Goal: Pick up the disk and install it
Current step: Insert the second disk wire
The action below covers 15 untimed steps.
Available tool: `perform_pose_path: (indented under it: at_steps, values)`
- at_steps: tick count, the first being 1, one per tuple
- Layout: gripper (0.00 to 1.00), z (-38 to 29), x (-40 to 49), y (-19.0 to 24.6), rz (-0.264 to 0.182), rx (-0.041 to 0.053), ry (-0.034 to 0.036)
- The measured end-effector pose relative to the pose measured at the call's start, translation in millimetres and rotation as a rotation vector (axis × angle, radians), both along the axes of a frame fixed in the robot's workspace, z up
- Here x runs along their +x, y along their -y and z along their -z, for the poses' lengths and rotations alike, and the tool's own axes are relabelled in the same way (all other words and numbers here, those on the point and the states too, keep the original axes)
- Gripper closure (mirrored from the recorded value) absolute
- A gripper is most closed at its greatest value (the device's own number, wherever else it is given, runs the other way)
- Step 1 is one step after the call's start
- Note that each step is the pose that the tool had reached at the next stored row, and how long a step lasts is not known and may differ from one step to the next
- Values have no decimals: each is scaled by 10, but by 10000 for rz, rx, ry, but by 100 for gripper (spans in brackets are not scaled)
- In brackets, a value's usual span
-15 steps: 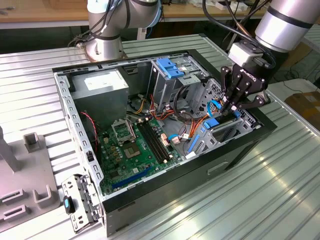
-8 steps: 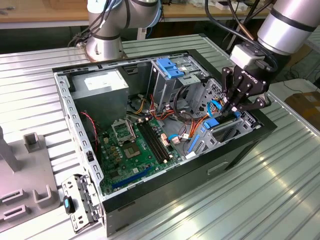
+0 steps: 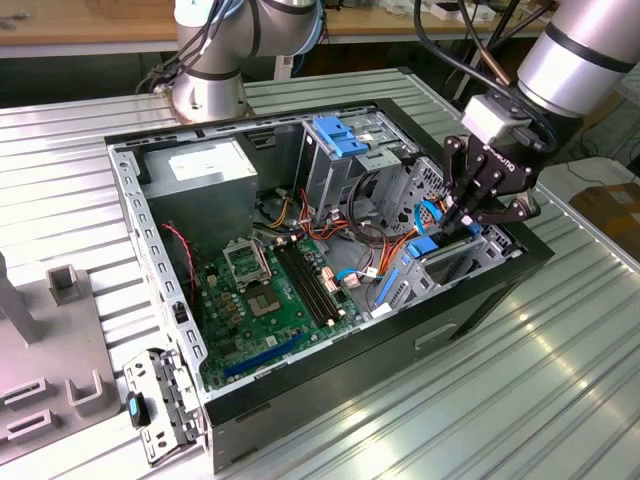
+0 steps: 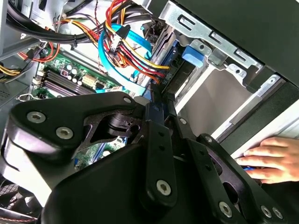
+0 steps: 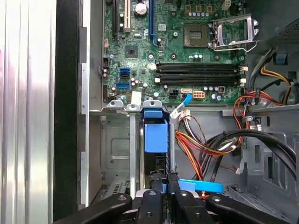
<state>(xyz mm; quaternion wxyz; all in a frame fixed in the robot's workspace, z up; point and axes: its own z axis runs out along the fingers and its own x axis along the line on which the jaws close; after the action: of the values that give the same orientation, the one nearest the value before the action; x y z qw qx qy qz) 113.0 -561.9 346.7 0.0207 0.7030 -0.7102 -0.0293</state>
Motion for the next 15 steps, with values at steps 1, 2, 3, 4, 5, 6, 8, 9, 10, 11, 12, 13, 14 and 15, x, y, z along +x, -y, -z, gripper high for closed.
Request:
perform_pose_path:
  at_steps: [1,2,3,4,5,6,8,9,10,11,12,13,14,15]
  values:
    - [84,0,0,0,0,2,0]
    - [84,1,0,1,0,9,0]
    - [84,0,0,1,0,39,0]
    - [84,0,0,1,-1,60,1]
    - [84,0,0,0,-10,84,4]
    - [84,1,0,0,-20,91,5]
    - [84,1,0,0,-78,97,5]
    - [84,1,0,0,-102,98,5]
    - [84,1,0,1,-126,98,5]
    - [84,1,0,1,-152,101,5]
    - [84,0,0,1,-164,104,5]
    - [84,0,0,1,-177,107,5]
    - [84,-1,0,1,-192,108,8]
    - [84,-2,1,1,-217,111,13]
